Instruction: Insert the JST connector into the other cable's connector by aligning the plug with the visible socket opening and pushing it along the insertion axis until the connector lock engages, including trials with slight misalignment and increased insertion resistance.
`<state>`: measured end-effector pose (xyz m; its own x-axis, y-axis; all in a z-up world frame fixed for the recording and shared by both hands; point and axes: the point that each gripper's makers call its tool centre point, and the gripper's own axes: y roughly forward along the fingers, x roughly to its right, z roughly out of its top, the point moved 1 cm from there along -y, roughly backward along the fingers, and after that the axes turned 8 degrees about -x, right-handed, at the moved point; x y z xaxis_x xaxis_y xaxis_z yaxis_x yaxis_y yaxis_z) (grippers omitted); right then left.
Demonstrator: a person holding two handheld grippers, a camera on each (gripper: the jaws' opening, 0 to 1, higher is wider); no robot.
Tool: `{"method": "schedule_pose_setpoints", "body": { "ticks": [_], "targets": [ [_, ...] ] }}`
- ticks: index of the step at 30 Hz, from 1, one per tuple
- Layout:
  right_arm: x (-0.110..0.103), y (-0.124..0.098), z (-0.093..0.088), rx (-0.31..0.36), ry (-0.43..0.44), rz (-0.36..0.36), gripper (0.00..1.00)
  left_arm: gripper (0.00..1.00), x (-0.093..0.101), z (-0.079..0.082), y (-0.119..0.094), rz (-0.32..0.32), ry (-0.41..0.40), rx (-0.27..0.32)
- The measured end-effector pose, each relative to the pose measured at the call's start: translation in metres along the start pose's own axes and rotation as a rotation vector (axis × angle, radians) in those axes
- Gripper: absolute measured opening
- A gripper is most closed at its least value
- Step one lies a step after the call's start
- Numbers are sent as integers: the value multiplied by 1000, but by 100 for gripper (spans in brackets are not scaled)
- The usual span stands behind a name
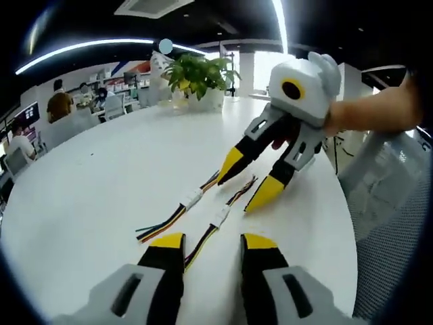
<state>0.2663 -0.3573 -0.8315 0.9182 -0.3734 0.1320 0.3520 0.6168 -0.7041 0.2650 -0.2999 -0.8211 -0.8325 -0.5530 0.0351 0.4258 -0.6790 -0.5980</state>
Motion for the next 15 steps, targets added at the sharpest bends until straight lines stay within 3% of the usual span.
{"method": "schedule_pose_setpoints", "body": {
  "ticks": [8,12,15],
  "targets": [
    [2,-11,7,13,26,-15,33,39,-6,14,-11,46,-13,29],
    [13,-23,14,54,94,-51,38,49,-9,22,-17,66,-42,49],
    [19,-31,18,79,110,-71,38,49,-10,29,-22,77,-38,69]
  ]
}}
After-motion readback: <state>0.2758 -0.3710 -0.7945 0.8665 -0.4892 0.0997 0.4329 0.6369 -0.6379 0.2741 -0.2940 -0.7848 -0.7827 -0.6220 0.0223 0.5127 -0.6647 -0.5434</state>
